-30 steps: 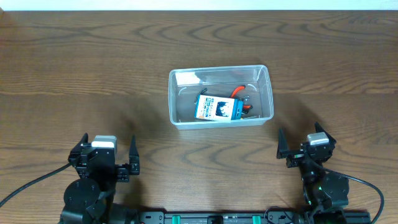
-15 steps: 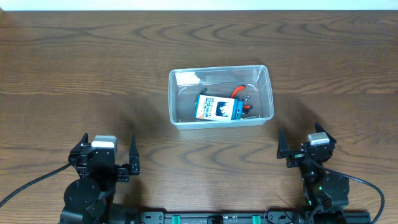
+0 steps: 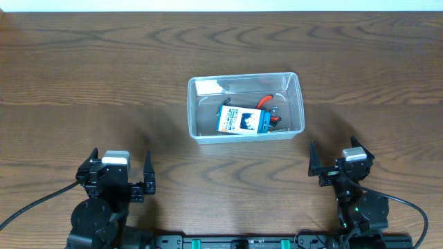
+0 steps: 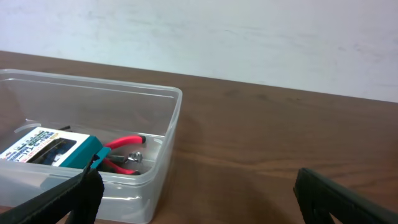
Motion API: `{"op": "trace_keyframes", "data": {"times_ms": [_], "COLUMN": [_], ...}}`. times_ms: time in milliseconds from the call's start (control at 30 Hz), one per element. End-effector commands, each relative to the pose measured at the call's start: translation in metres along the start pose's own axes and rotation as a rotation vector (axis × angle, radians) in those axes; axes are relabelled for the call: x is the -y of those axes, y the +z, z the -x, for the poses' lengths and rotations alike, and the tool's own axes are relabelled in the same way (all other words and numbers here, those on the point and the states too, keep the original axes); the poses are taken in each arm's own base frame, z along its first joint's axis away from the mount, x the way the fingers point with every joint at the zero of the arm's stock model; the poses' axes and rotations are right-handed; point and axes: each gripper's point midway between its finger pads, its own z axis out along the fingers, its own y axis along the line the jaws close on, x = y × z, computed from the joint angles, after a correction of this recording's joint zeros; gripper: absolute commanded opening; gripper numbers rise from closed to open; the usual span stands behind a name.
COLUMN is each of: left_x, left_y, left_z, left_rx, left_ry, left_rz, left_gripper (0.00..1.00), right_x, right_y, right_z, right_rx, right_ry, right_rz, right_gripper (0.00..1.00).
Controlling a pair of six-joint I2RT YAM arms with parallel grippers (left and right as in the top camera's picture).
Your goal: Pack container
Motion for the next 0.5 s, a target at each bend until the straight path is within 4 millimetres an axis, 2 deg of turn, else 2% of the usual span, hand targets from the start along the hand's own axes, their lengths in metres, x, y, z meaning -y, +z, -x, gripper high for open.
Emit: {"op": "trace_keyframes", "data": {"times_ms": [0,100,267,367,467], "left_x": [-0.001,-0.005,0.011,0.007,0.004], "left_y": [-0.001,-0.002,-0.008,-0.002,0.013], "left_z": [0.001,-0.007,-0.04,-0.052,-0.054], "left_rx": [0.006,-0.023,-0.113,-0.104,-0.024], "left_ry": [-0.001,-0.01,-0.037,-0.035,-0.029], "left_rz": [0.004,0.026,-0.075,-0.047,-0.022], "left_gripper": [0.98,0.98,0.98,0.98,0.98], "right_x": [0.001,0.001,0.001,0.001,0.001], "right_y": [0.0,0.0,0.0,0.0,0.0], "right_z": [-0.001,-0.001,-0.001,-0.001,-0.001], "right_rx": [0.006,0.006,0.006,0.006,0.006], "right_ry": [0.02,0.02,0.02,0.02,0.02], "right_rz": [-0.004,-0.004,-0.004,-0.004,-0.004], "right_gripper": [0.99,0.99,0.99,0.99,0.99]}}
